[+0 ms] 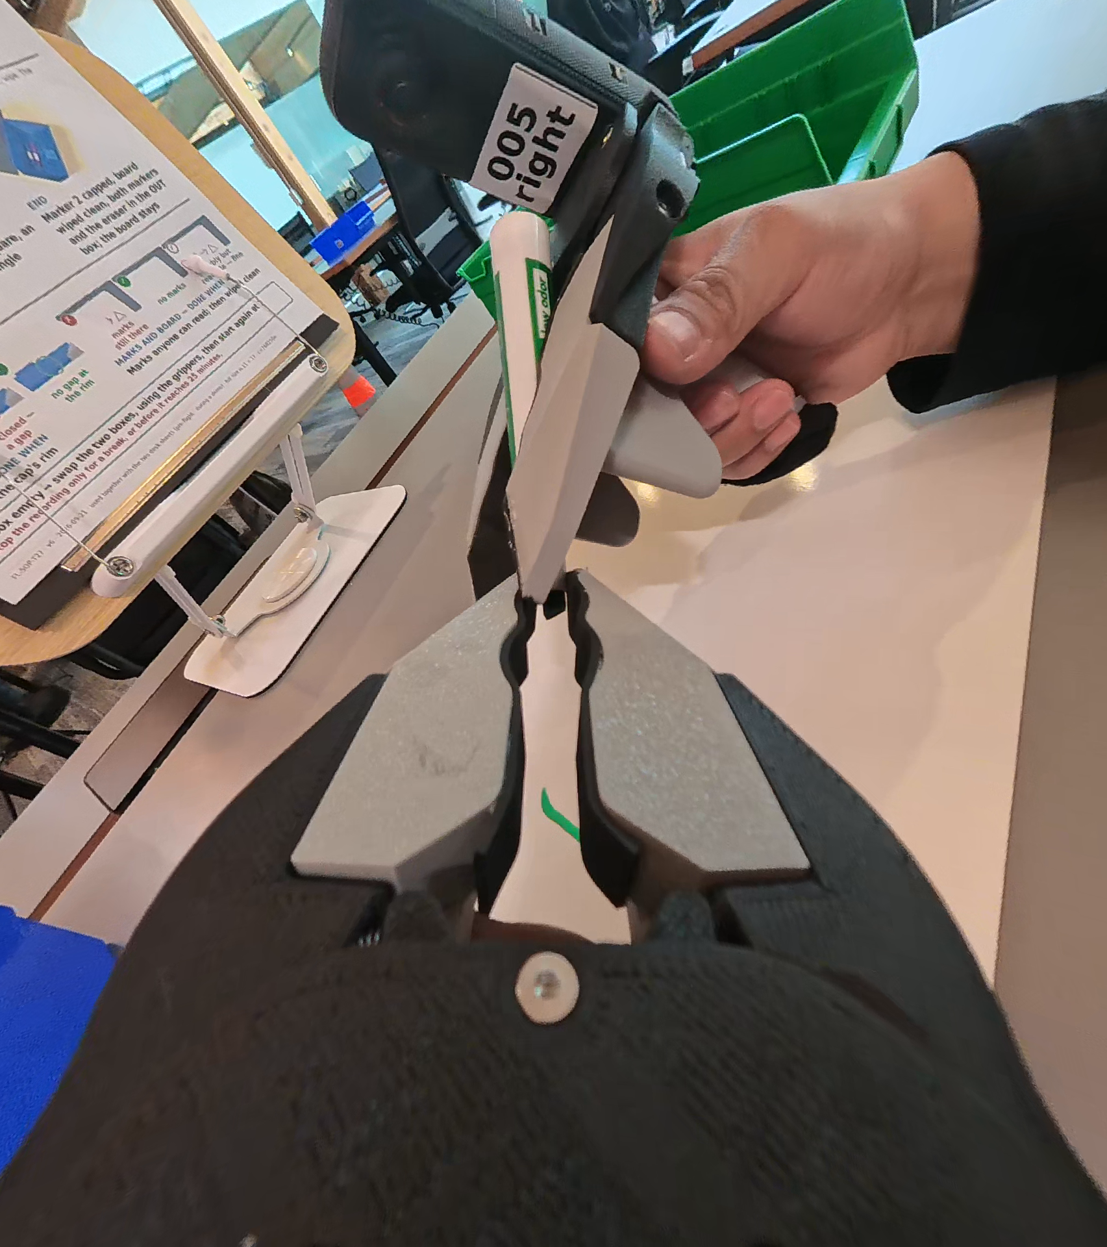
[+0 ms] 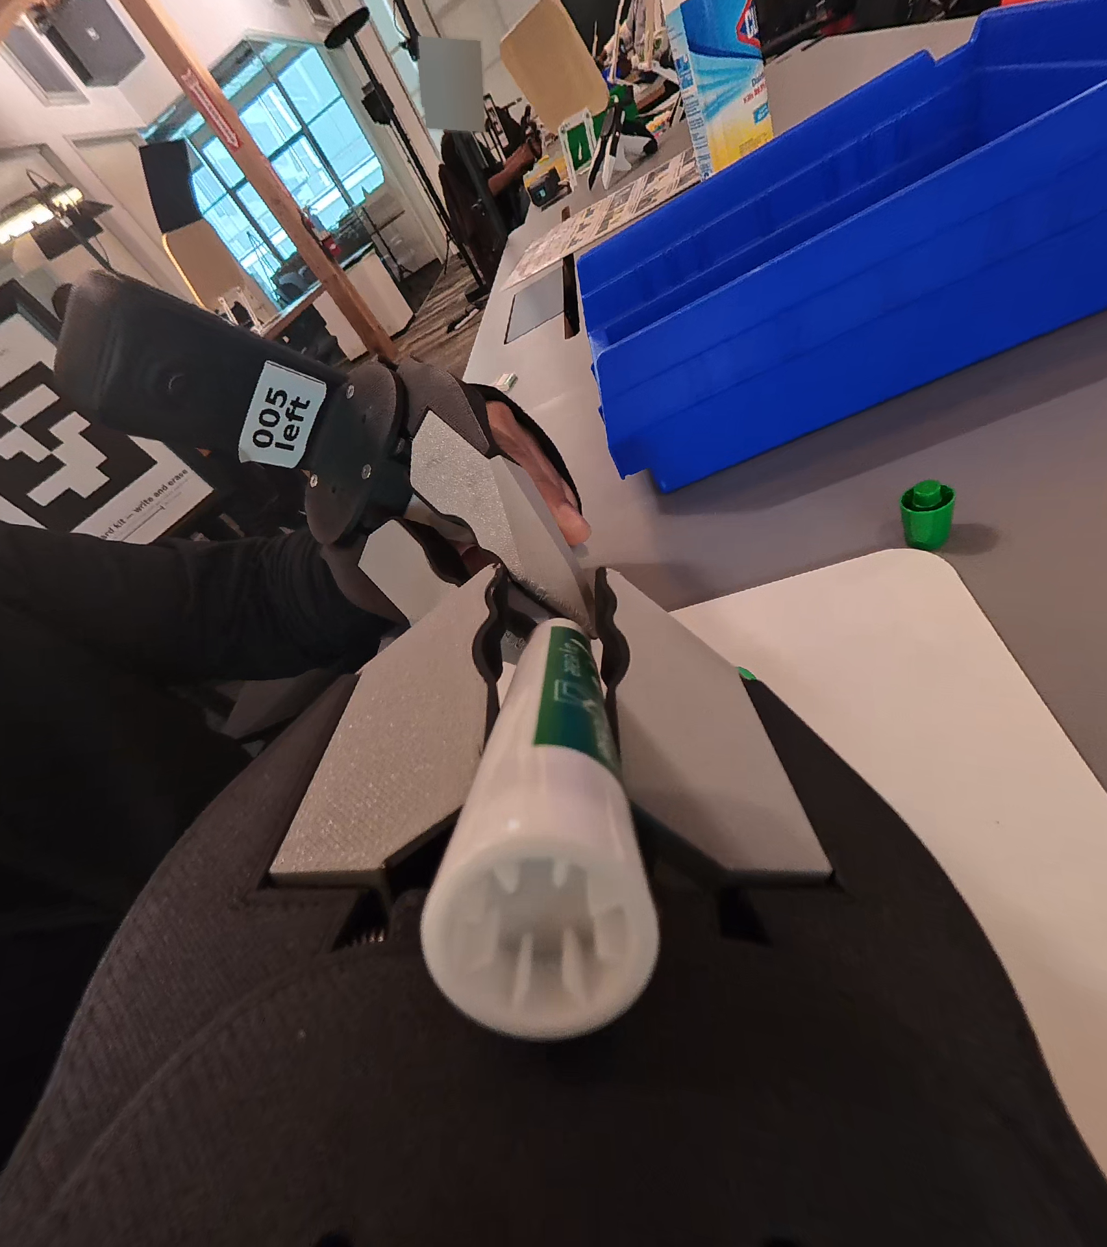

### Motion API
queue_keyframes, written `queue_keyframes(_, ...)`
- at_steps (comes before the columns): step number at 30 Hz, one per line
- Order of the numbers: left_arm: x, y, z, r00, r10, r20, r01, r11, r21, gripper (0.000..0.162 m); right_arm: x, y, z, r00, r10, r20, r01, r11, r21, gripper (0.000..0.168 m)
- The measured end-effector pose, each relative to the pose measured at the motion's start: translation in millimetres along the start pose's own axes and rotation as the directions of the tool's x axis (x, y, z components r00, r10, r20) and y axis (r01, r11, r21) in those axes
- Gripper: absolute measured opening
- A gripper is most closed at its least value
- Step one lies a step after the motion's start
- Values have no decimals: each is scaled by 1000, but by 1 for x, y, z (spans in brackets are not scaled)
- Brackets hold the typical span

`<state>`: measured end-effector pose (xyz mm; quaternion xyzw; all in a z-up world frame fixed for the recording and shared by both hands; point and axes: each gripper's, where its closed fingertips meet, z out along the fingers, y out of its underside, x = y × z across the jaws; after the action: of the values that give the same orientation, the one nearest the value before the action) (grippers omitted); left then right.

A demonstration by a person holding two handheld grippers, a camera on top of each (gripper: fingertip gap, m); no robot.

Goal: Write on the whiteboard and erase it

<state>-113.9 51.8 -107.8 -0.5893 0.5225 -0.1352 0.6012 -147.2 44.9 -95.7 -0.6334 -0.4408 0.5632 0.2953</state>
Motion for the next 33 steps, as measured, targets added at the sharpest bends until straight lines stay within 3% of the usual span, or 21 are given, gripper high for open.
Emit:
queue_keyframes(7, 5, 5, 1, 997, -51, -52, 51, 999, -14, 6, 1, 4, 0, 1000, -6, -14, 5, 999, -31, 22)
queue_keyframes(11, 5, 30, -1, 994, -73, -86, 62, 990, -127, 9, 11, -7, -12, 998, 7, -62, -5, 999, 34, 22)
queue_keyframes(14, 7, 52, -2, 977, -175, -125, 140, 958, -249, 14, 27, 3, -17, 988, -23, -151, 19, 999, -27, 22)
queue_keyframes(18, -19, 84, -6, 953, -301, 36, 291, 879, -377, 10, 39, 17, -7, 975, -62, -214, 41, 994, -101, 22)
queue_keyframes(19, -28, 88, -8, 930, -358, 89, 364, 855, -370, 1, 41, 20, -3, 972, -74, -222, 48, 991, -121, 22)
queue_keyframes(24, -73, 98, -17, 812, -491, 316, 572, 778, -259, 0, 53, 38, 18, 962, -135, -238, 77, 969, -237, 23)
queue_keyframes(27, -67, 112, -12, 787, -526, 322, 612, 729, -307, 0, 57, 41, 32, 962, -151, -228, 82, 954, -287, 23)
queue_keyframes(33, -54, 131, -10, 818, -478, 319, 574, 702, -422, 0, 63, 55, 50, 942, -252, -222, 145, 902, -408, 23)
